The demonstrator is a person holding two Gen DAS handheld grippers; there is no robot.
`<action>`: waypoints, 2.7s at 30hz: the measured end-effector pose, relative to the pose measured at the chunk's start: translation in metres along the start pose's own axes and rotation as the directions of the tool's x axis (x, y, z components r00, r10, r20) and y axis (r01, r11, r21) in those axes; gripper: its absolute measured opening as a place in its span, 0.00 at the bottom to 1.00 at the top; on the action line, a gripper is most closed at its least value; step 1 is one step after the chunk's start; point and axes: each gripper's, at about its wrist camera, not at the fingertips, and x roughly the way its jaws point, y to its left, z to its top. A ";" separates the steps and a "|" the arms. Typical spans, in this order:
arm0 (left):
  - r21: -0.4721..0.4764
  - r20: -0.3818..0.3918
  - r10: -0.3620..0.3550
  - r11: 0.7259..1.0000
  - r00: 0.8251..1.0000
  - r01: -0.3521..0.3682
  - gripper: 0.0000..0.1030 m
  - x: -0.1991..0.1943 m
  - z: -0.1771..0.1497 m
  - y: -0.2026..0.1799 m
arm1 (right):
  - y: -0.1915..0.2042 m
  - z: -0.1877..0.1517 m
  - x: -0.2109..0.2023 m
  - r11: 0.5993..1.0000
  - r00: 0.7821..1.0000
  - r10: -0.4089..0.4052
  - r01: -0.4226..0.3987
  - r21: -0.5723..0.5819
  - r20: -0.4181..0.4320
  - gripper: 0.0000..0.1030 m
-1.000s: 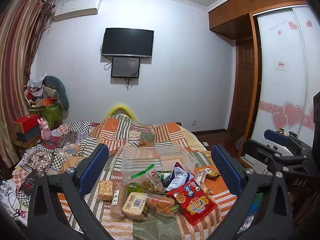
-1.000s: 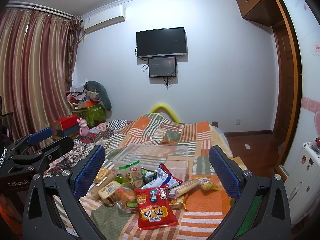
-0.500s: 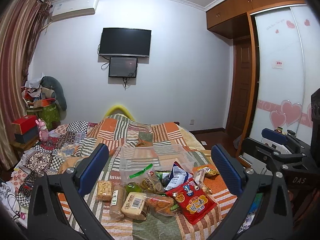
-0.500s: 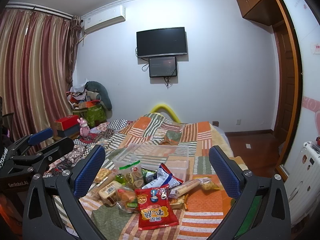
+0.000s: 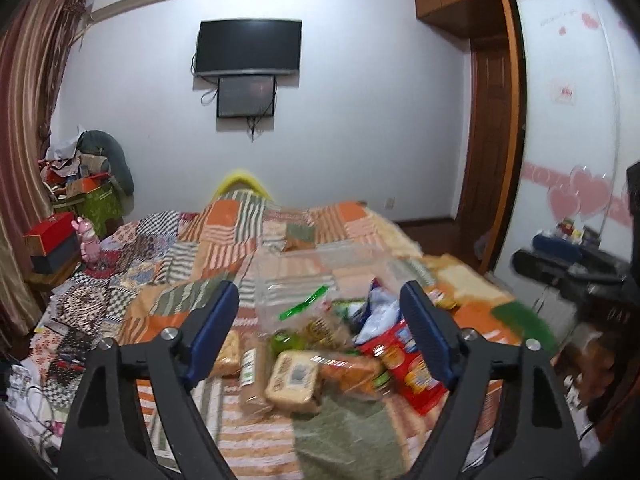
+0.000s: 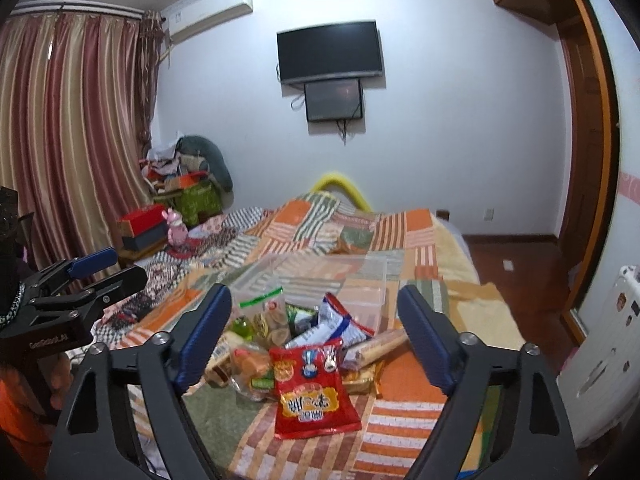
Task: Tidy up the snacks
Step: 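Grasp the wrapped cake block with left tool while right tool grasps red snack bag, then carry both snacks over the clear box and release them inside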
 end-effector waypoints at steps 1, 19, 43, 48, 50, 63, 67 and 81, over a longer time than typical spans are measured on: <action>0.007 -0.013 0.006 1.000 1.000 -0.006 0.76 0.004 -0.002 0.003 | -0.002 -0.002 0.003 1.000 1.000 0.001 -0.001 0.002 -0.015 0.74; -0.071 -0.416 -0.056 0.997 0.908 0.029 0.68 0.108 -0.077 0.037 | -0.019 -0.053 0.083 0.997 0.939 0.049 -0.027 0.070 -0.341 0.70; -0.068 -0.500 -0.120 0.993 0.857 0.100 0.59 0.176 -0.112 0.026 | -0.004 -0.082 0.138 0.990 0.856 0.136 -0.103 0.094 -0.499 0.71; -0.102 -0.491 -0.142 0.989 0.860 0.105 0.54 0.174 -0.111 0.026 | -0.006 -0.082 0.135 0.988 0.853 0.152 -0.124 0.088 -0.500 0.57; -0.122 -0.491 -0.164 0.985 0.855 0.118 0.54 0.170 -0.110 0.026 | -0.006 -0.082 0.131 0.990 0.855 0.143 -0.126 0.068 -0.499 0.57; -0.112 -0.411 -0.107 0.992 0.906 0.067 0.54 0.132 -0.078 0.036 | -0.021 -0.048 0.106 0.996 0.916 0.088 -0.072 0.055 -0.391 0.57; -0.108 -0.349 -0.101 0.992 0.932 0.067 0.54 0.128 -0.054 0.038 | -0.026 -0.027 0.102 0.997 0.944 0.072 -0.057 0.056 -0.322 0.57; -0.070 -0.251 -0.072 0.996 0.965 0.056 0.54 0.155 0.008 0.035 | -0.035 0.024 0.128 0.999 0.983 -0.002 0.008 0.036 -0.185 0.57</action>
